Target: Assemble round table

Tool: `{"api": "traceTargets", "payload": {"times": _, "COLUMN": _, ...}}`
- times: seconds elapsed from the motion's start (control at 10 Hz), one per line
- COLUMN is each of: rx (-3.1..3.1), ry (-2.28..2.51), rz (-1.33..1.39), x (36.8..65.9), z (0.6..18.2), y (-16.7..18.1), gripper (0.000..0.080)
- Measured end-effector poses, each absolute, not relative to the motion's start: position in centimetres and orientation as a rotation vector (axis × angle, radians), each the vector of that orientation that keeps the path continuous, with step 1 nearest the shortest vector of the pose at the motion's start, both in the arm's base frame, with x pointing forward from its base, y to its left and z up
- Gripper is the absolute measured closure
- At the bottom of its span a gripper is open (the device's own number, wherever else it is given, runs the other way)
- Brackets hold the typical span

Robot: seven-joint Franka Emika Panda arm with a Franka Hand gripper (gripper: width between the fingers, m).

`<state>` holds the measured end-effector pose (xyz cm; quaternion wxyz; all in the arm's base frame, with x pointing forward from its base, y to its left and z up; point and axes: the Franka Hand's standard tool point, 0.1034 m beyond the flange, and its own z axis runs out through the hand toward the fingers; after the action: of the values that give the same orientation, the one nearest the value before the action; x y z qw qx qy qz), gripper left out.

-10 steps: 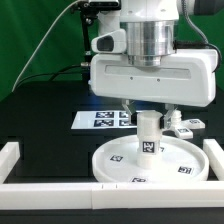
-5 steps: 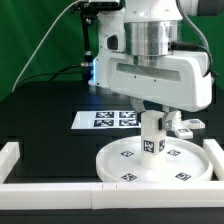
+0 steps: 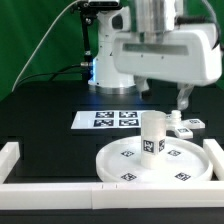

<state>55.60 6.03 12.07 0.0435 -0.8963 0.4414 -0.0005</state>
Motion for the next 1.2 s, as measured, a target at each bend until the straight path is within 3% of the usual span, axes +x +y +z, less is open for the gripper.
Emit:
{"api": "traceTargets", "payload": {"times": 0.4, "rx": -2.748, "ry": 1.356, "rz": 0.001, "x": 55.5, "z": 11.4, "y": 5.7, "gripper": 0.0151}}
{"api": "traceTargets", "payload": {"times": 0.9, "rx": -2.949, "ry": 1.044, "rz": 0.039, "x": 52.4, "z": 12.3, "y": 11.1, "gripper": 0.0151}}
{"api": "traceTargets", "payload": {"times": 1.2, "rx": -2.959, "ry": 1.019, "rz": 0.038, "x": 52.6, "z": 12.2, "y": 10.8, "gripper": 0.0151}}
